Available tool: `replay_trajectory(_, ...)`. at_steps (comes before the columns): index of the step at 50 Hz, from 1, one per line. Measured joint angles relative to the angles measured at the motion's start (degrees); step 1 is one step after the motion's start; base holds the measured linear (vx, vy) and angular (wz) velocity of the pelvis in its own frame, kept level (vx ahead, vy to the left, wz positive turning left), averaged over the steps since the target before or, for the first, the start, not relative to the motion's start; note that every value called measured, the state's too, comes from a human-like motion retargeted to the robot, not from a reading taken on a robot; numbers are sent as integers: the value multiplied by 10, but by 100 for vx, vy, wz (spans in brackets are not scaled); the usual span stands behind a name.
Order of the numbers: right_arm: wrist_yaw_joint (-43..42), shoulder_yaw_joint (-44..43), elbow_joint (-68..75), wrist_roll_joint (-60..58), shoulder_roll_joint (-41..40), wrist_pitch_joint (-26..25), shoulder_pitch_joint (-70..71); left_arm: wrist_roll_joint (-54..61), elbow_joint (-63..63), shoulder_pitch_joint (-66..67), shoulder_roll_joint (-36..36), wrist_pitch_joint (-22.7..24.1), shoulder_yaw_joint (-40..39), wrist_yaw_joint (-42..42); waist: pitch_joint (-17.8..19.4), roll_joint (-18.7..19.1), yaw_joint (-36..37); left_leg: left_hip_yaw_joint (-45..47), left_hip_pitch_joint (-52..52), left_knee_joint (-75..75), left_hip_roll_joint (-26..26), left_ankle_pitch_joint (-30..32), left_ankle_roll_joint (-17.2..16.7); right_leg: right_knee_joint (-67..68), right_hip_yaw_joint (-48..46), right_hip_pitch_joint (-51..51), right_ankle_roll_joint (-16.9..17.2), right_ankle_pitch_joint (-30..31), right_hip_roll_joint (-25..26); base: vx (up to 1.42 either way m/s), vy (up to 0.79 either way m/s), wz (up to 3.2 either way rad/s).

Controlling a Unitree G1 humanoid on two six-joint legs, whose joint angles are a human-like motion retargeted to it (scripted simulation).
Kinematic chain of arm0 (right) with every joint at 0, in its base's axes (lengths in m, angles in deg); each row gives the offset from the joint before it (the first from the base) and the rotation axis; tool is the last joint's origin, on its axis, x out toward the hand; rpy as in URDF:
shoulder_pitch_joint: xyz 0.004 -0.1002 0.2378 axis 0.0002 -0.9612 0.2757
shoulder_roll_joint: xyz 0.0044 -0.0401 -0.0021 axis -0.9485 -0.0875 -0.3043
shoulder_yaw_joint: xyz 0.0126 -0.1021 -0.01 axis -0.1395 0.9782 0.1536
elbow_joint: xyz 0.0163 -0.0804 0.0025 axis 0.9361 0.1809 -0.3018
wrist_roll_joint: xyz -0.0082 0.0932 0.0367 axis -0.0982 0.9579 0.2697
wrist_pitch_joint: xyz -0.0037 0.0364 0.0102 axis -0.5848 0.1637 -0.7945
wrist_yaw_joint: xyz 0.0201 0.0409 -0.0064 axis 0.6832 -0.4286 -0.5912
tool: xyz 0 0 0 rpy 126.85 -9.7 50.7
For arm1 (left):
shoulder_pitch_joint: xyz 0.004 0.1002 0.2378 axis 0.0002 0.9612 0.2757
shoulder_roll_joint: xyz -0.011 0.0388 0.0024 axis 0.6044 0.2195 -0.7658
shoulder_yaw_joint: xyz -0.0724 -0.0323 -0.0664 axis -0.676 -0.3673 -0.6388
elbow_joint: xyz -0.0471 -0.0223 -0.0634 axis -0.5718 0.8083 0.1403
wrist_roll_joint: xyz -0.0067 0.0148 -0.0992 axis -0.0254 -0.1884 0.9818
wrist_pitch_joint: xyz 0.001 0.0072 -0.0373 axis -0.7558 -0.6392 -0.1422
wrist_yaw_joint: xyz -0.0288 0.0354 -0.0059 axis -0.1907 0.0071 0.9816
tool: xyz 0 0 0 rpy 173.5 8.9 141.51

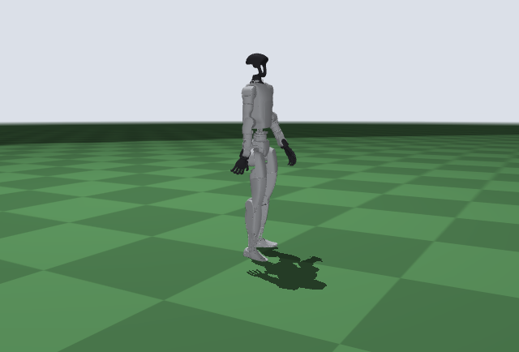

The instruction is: In place motions

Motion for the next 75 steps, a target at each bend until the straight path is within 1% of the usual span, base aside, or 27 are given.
replay_trajectory(3, -2, 7, -3, -12, 0, 1, 1, 25, 118, -9, -5, 27, -19, -48, -3, 0, -6, -5, -3, 0, 0, 1, 0, -2, -6, -1, -2, 1, 2, 0, -1, 8)
replay_trajectory(5, -2, 10, -4, -17, -1, 0, 2, 38, 196, -19, -7, 26, -39, -85, -4, 0, -8, -5, -4, 0, 1, 1, 0, -2, -6, -2, -2, 1, 3, 0, 0, 0)
replay_trajectory(7, -2, 12, -3, -19, -1, -1, 4, 52, 266, -30, -8, -1, -68, -92, -4, 0, -8, -5, -4, 0, 1, 1, 0, -2, -7, -3, -3, 1, 4, 0, 0, 0)
replay_trajectory(8, -2, 13, -3, -21, -2, -2, 5, 59, 295, -34, -8, -19, -83, -79, -4, -1, -8, -6, -4, 0, 1, 2, 0, -2, -7, -3, -3, 1, 4, 0, 0, 0)
replay_trajectory(10, -2, 15, -3, -23, -2, -4, 8, 72, 309, -28, -7, -68, -105, -4, -4, -1, -9, -6, -6, 0, 1, 2, 0, -2, -8, -4, -3, 1, 4, 0, 0, 0)
replay_trajectory(13, -2, 18, -5, -29, -1, -2, 8, 77, 309, -16, -5, -152, -121, 185, -5, -1, -10, -8, -7, 0, 1, 2, -1, -2, -10, -5, -3, 1, 3, 0, 0, 0)
replay_trajectory(15, -2, 19, -7, -32, -1, 0, 7, 74, 309, -11, -3, -188, -128, 295, -4, 0, -10, -9, -8, 0, 1, 2, -1, -2, -11, -6, -3, 1, 3, 0, 0, 0)
replay_trajectory(17, -4, 19, -7, -30, 0, 0, 5, 87, 309, -7, -4, -183, -133, 333, -3, -1, -8, -9, -8, 1, 1, 2, -1, -2, -11, -4, -3, 1, 3, 0, 0, 0)
replay_trajectory(18, -4, 19, -6, -29, 0, 0, 5, 98, 309, -7, -5, -176, -136, 333, -2, -1, -6, -8, -8, 1, 1, 2, -1, -2, -10, -4, -4, 0, 4, 0, 0, 0)
replay_trajectory(23, -5, 19, -3, -20, 0, -1, 6, 137, 309, -16, -15, -144, -131, 274, 1, -1, -2, -6, -9, 2, 2, 3, -1, -2, -10, -3, -4, 0, 4, 0, 0, 0)
replay_trajectory(27, -7, 21, -3, -24, 0, -3, 8, 119, 309, -31, -21, -134, -111, 276, 2, 1, -4, -9, -10, 3, 2, 5, -1, -1, -14, -3, -4, 1, 3, 0, 0, 0)
replay_trajectory(34, -15, 25, -11, -29, -3, -3, 13, 67, 309, -59, -22, -134, -86, 332, 0, 7, -8, -13, -14, 7, 6, 3, -2, 0, -11, -5, -6, 2, 6, 0, 0, 0)
replay_trajectory(42, -11, 27, -16, -40, -5, 1, 18, 35, 306, -71, -17, -142, -78, 389, -9, 19, -28, -22, -22, 10, 11, -3, -6, -2, -15, -12, -11, 2, 14, -1, -3, 1)
replay_trajectory(50, -9, 14, -12, -26, 2, 2, 20, 42, 297, -64, -12, -139, -81, 385, -5, 28, -25, -3, -23, 18, 20, -10, -14, 1, 1, -18, -17, -1, 19, -2, -3, -12)
replay_trajectory(53, -9, 4, -10, -11, 6, 1, 20, 50, 292, -61, -10, -136, -86, 380, -2, 28, -24, -5, -39, 42, 26, -13, -18, 2, 4, -22, -13, -2, 14, -7, -5, 0)
replay_trajectory(56, -10, -14, -5, 13, 10, 4, 22, 60, 286, -70, -8, -132, -86, 370, 2, 23, -32, -31, -83, 99, 36, -10, -26, 1, -15, -26, -5, -4, -3, -15, -2, 68)
replay_trajectory(59, -5, -32, 2, 38, 17, 6, 19, 69, 273, -78, -6, -124, -78, 354, 8, 14, -40, -81, -132, 160, 34, 10, -28, -4, -49, -26, 1, -3, -24, -15, 0, 112)
replay_trajectory(61, -1, -40, 9, 47, 22, -2, 15, 74, 262, -80, -6, -115, -72, 340, 11, 7, -32, -121, -157, 188, 25, 23, -23, -7, -62, -26, 5, 0, -35, -9, 5, 66)
replay_trajectory(63, -1, -43, 19, 46, 28, -13, 13, 80, 253, -77, -6, -105, -68, 324, 12, -1, -14, -153, -170, 200, 16, 13, -20, -7, -62, -28, 8, 2, -44, -4, 7, 8)
replay_trajectory(65, -10, -40, 27, 35, 34, -24, 14, 89, 250, -71, -5, -95, -67, 306, 13, -9, 3, -145, -165, 190, 18, -12, -9, -6, -55, -30, 9, 3, -50, -2, 11, -26)
replay_trajectory(67, -28, -35, 27, 16, 39, -35, 19, 97, 258, -64, -3, -86, -73, 294, 12, -8, 10, -110, -150, 161, 30, -23, -1, -5, -48, -31, 11, 3, -50, 2, 15, -28)
replay_trajectory(68, -36, -34, 24, 6, 41, -39, 19, 101, 264, -60, -2, -83, -77, 290, 11, -4, 8, -89, -141, 143, 37, -18, -2, -4, -48, -31, 12, 3, -48, 6, 15, -15)
replay_trajectory(69, -43, -33, 19, -3, 42, -39, 20, 105, 272, -56, 0, -81, -80, 289, 9, 2, 3, -73, -133, 127, 43, -12, -11, -4, -48, -30, 13, 3, -44, 9, 17, -6)
replay_trajectory(70, -50, -32, 14, -12, 43, -38, 22, 108, 280, -53, 3, -79, -84, 289, 8, 8, -2, -59, -125, 111, 49, -6, -24, -5, -50, -29, 14, 2, -39, 13, 24, 5)
replay_trajectory(73, -46, -33, -5, -12, 47, -22, 26, 104, 307, -51, 11, -86, -97, 298, 4, 22, -26, -51, -121, 90, 46, -18, -18, -4, -57, -30, 19, 4, -35, 10, 20, 13)
replay_trajectory(75, -36, -44, -16, 4, 45, -14, 31, 98, 309, -52, 17, -100, -104, 307, 5, 26, -38, -56, -128, 87, 43, -17, -14, -1, -63, -35, 21, 5, -37, 3, 22, 23)
